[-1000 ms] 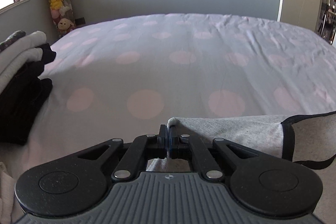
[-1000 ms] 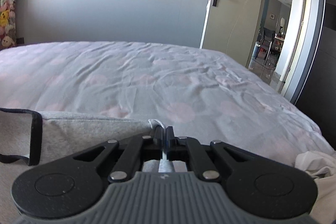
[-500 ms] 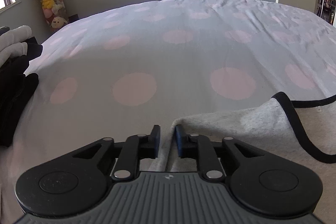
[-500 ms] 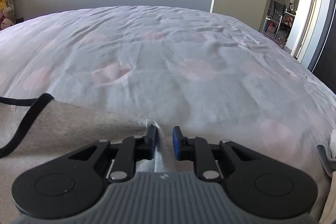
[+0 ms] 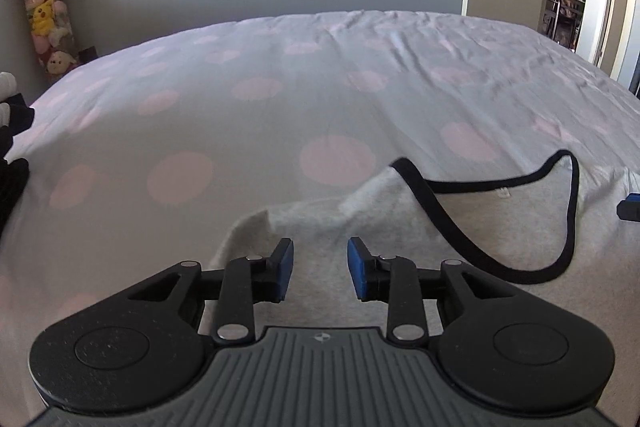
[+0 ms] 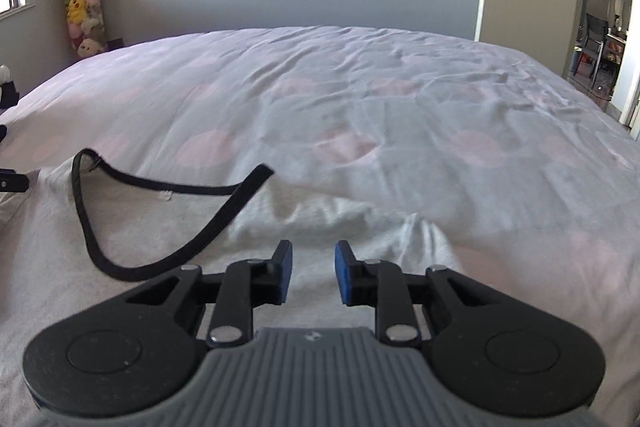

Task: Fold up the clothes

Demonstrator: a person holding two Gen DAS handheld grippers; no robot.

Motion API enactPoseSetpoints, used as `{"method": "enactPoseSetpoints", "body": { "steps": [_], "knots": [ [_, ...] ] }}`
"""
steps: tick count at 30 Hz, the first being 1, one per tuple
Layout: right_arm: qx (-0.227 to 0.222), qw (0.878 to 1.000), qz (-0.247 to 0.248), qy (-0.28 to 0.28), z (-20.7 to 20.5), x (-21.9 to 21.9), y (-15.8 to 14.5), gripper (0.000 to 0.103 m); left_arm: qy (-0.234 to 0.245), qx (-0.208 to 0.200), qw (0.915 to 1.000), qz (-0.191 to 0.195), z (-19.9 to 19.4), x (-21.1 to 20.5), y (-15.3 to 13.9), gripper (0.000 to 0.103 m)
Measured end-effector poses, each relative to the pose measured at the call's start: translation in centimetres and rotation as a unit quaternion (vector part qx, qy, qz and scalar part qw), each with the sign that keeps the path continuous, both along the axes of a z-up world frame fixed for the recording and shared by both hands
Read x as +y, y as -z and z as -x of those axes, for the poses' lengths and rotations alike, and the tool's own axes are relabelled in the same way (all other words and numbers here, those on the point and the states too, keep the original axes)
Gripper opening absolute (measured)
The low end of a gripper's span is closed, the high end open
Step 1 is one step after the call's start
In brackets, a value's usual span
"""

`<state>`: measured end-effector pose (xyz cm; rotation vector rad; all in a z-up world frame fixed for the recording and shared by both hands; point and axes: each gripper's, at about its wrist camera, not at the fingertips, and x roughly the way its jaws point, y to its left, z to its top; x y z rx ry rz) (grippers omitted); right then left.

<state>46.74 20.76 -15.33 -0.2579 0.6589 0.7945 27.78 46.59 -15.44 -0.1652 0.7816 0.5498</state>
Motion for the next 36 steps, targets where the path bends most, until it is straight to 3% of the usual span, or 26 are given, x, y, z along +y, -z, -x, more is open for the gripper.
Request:
{"method": "enactPoseSetpoints", "body": {
  "steps": [4,14,19,23,28,32,36],
  "knots": [
    [0.019,1.0,0.001,-0.002,-0.5,1.6,2.2,0.027,-0.001,0.006,1.0,-0.008,-1.7,0.6,2.1,0.034],
    [0.004,1.0,-0.015,0.016,-4.1,6.1,2.8,0.028,-0.021,-0.006,0.9993,-0.032,-5.6,2.1,2.7,0.034],
    [0.022,0.999,-0.023,0.022,-4.1,5.1,1.3,0.029,-0.038,-0.016,0.9992,-0.001,-3.3,1.7,0.9,0.034],
    [0.024,0.999,-0.033,0.025,-2.7,0.5,-1.5,0.035,-0.02,-0.031,0.9993,0.003,1.1,-0.4,-1.5,0.035],
    [0.021,0.997,-0.037,0.058,-0.2,-7.4,-4.6,0.035,-0.025,-0.012,0.998,0.058,6.9,-2.8,-3.1,0.039],
    [0.034,0.993,-0.022,0.111,2.9,-14.9,-5.5,0.035,-0.049,0.01,0.9956,0.079,11.7,-4.8,-3.2,0.039],
    [0.079,0.985,0.001,0.156,6.6,-22.0,-4.9,0.035,-0.078,0.002,0.9908,0.111,16.1,-6.2,-3.1,0.04]
  ]
}}
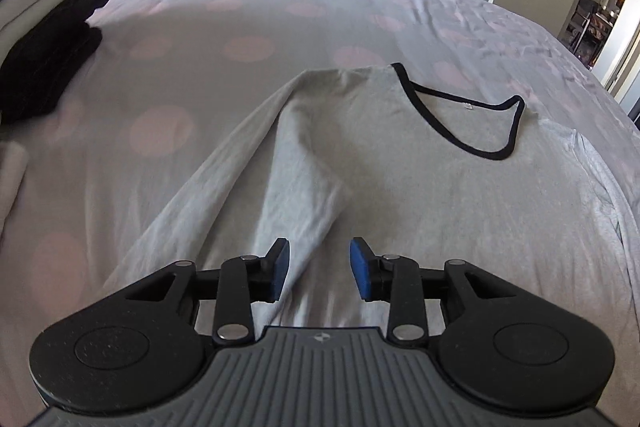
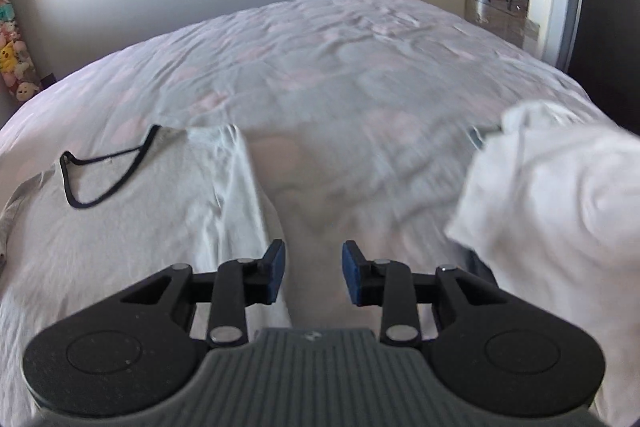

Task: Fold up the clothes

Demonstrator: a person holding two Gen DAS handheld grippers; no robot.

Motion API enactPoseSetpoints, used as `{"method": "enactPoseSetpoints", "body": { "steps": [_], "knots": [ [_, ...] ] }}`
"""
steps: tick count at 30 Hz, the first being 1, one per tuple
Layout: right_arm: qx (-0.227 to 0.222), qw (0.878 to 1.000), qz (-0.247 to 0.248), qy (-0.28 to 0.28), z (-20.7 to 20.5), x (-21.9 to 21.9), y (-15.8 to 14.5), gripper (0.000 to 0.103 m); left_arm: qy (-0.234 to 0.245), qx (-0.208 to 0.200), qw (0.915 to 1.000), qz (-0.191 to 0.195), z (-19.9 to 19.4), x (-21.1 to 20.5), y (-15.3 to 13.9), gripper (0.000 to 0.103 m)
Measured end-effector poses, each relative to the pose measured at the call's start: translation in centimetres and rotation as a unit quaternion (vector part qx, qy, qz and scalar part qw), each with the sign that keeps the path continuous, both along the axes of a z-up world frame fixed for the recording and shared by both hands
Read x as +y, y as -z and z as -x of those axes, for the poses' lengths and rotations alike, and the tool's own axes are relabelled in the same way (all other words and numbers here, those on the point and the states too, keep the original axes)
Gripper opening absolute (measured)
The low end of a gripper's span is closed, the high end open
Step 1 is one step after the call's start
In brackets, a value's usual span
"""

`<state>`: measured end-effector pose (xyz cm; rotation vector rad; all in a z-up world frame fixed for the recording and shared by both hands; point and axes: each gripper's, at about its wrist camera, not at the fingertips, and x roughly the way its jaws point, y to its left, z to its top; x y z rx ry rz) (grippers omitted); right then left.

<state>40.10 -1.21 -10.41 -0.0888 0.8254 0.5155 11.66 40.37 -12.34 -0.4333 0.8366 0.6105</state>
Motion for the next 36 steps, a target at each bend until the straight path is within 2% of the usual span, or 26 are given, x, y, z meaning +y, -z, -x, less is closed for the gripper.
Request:
{"method": "enactPoseSetpoints", "body": {
  "steps": [2,6,9,11,14,17,19,22,29,36],
  "knots": [
    [0.038,0.999,0.006,0.013,1.6,-3.1,0.7,0.035,-0.005,0.002,1.0,-0.006,1.6,-1.0,0.1,0.046],
    [0.128,0.991,0.014,0.025,4.3,-7.1,2.4,0.035,0.004,0.011,0.9999,-0.007,3.7,-2.7,0.6,0.047],
    [0.195,0.98,0.016,0.035,6.2,-8.8,3.7,0.035,0.009,0.017,0.9998,-0.007,4.5,-3.7,0.8,0.047],
    [0.221,0.974,0.012,0.046,7.4,-9.5,4.2,0.035,0.008,0.016,0.9998,-0.004,5.1,-4.0,0.9,0.047],
    [0.235,0.971,0.019,0.05,8.8,-9.9,4.9,0.035,0.005,0.015,0.9999,0.0,5.9,-4.4,1.2,0.047],
    [0.235,0.97,0.024,0.049,9.8,-10.1,5.0,0.032,-0.006,0.013,0.9999,0.006,6.8,-4.4,1.2,0.047],
    [0.234,0.971,0.025,0.047,10.4,-10.2,4.7,0.01,-0.02,0.007,0.9997,0.013,7.4,-3.9,1.1,0.047],
    [0.217,0.975,0.019,0.049,11.0,-10.6,3.6,0.005,-0.036,-0.001,0.9992,0.019,8.0,-3.5,1.0,0.047],
    [0.147,0.986,0.016,0.072,8.7,-12.3,-3.0,0.004,-0.034,-0.011,0.9991,0.02,7.6,-3.6,0.8,0.047],
    [0.067,0.99,0.052,0.108,1.9,-13.7,-10.3,0.004,-0.043,-0.01,0.9988,0.02,6.9,-3.2,1.1,0.047]
  ]
}}
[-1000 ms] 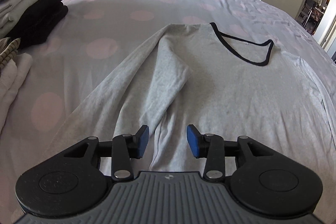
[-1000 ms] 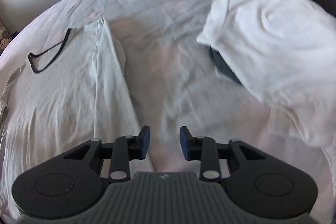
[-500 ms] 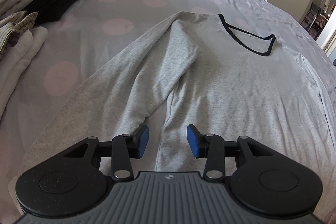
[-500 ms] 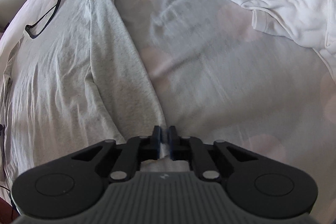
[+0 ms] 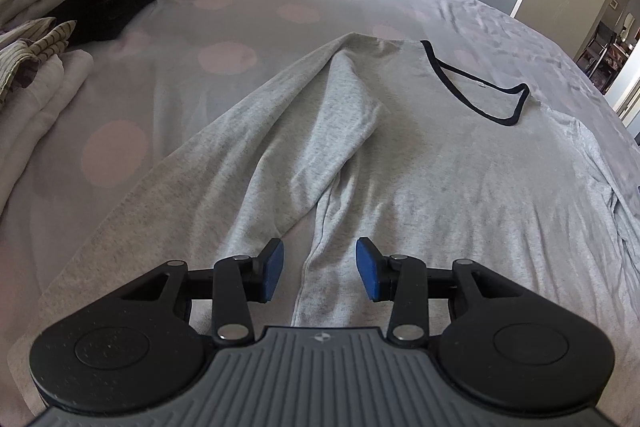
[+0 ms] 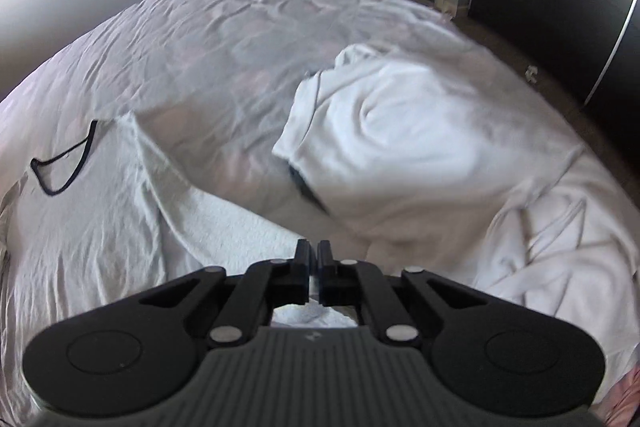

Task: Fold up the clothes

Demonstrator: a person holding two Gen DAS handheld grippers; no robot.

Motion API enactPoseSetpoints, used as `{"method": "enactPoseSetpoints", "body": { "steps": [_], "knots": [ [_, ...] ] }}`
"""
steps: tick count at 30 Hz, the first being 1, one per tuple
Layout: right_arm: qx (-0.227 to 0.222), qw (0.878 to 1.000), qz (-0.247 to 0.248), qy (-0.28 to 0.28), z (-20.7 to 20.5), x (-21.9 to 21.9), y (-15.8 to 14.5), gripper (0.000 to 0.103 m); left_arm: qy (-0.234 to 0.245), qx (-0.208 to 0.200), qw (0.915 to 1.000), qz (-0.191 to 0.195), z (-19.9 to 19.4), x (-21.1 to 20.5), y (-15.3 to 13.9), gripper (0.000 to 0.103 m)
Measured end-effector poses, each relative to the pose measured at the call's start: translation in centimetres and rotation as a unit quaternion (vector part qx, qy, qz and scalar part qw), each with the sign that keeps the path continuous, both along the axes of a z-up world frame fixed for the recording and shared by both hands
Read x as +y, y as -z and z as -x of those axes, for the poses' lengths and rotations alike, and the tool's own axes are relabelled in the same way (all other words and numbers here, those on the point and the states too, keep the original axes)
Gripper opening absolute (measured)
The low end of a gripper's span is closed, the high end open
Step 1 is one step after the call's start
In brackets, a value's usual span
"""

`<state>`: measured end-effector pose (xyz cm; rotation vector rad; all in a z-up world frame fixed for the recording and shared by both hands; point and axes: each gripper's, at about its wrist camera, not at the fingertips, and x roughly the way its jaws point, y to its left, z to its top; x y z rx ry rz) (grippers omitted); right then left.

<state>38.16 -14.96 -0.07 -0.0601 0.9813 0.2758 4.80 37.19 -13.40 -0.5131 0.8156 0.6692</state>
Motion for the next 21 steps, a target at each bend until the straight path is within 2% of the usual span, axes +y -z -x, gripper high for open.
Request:
{"method": "enactPoseSetpoints", "body": {
  "steps": [4,8,14,18,21],
  "knots": [
    [-0.036,0.999,0.032,0.024,-5.3,-0.8,-2.2,0.004,-0.004,-0.001,1.0,-0.001,-0.5,0.3,0.0,0.047],
    [-0.066,0.994,0.072,0.043,-10.5,-1.1,-2.1,0.004,-0.005,-0.003,0.9999,-0.008,-1.3,0.4,-0.1,0.047],
    [-0.071,0.989,0.104,0.081,-17.0,-1.3,0.5,0.004,-0.008,0.014,0.9998,-0.012,-2.8,1.0,0.7,0.047],
    [-0.054,0.987,0.125,0.085,-18.8,-1.0,3.5,0.004,-0.011,0.021,0.9996,-0.012,-3.3,1.4,1.2,0.047],
    [-0.062,0.986,0.125,0.09,-18.6,-1.1,4.6,0.006,-0.011,0.025,0.9995,-0.013,-3.3,1.5,1.2,0.047]
  ]
}}
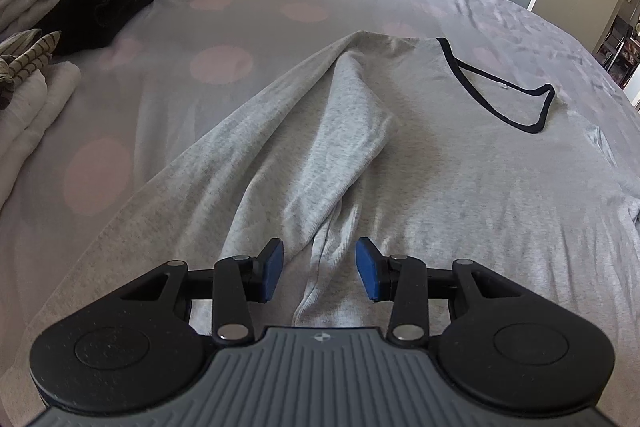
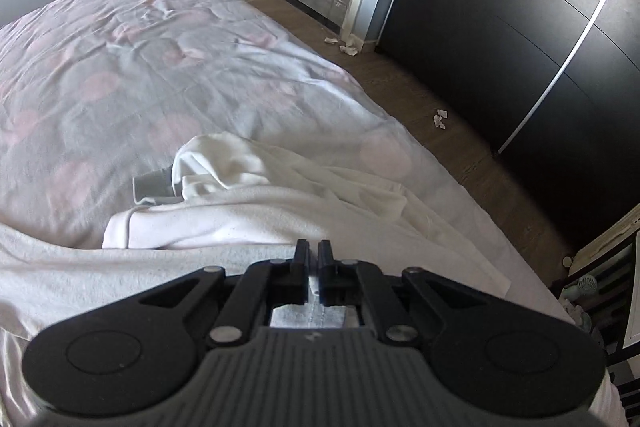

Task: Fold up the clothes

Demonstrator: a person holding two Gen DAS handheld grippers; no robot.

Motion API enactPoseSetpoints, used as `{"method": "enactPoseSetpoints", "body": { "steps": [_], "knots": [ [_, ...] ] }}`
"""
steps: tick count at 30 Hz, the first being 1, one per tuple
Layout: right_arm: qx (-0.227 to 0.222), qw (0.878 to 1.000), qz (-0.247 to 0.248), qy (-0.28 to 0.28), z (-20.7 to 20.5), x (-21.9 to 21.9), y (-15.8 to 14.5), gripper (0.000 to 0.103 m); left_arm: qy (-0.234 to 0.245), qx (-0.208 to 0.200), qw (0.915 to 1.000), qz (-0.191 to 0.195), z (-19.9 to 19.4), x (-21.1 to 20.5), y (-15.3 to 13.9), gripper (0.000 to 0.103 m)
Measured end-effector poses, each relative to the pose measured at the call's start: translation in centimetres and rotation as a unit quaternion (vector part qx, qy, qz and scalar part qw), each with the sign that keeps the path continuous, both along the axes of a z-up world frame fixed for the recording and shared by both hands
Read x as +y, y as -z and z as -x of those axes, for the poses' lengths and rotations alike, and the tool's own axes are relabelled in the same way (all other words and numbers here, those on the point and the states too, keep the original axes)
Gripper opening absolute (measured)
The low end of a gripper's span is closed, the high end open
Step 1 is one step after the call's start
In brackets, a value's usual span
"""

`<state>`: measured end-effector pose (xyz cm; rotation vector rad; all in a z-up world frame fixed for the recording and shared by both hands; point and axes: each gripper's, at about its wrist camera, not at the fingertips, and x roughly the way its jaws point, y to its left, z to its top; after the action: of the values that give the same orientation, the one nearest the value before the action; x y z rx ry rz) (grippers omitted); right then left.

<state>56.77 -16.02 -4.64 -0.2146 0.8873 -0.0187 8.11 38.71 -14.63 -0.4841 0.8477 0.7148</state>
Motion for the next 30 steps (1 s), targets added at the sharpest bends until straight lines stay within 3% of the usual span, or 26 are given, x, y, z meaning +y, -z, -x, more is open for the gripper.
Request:
{"method": "enactPoseSetpoints", "body": {
  "steps": [5,10,14,18,20,23,28,30],
  "knots": [
    [-0.05,0.998,-0.026,-0.013,3.0,0.8,-1.5,0.016,-0.011,0.0,0.9999,-0.002,1.0,0.4,-0.5,0.047],
    [-0.057,0.988,-0.118,-0.082,9.4,4.8,-2.8,0.024,-0.034,0.007,0.9993,-0.01,2.8,1.5,-1.9,0.047],
    [-0.031,0.969,-0.195,-0.148,15.9,9.8,-1.8,0.031,-0.052,0.017,0.9985,0.004,4.8,3.7,-3.3,0.047],
    [-0.004,0.945,-0.273,-0.179,22.6,14.1,0.7,0.032,-0.084,0.048,0.9953,0.01,7.3,6.6,-3.9,0.047],
    [-0.001,0.936,-0.297,-0.19,25.8,15.9,2.1,0.032,-0.096,0.077,0.9924,0.0,8.5,7.7,-3.7,0.049],
    [-0.003,0.922,-0.327,-0.206,29.7,18.0,4.0,0.032,-0.111,0.089,0.9898,0.007,10.4,8.6,-2.5,0.052],
    [-0.021,0.905,-0.357,-0.229,32.7,18.4,5.4,0.037,-0.129,0.085,0.9854,0.07,11.9,9.9,0.2,0.053],
    [-0.03,0.898,-0.377,-0.225,32.8,17.7,5.3,0.039,-0.137,0.087,0.9842,0.071,11.7,9.8,0.6,0.054]
  ]
}}
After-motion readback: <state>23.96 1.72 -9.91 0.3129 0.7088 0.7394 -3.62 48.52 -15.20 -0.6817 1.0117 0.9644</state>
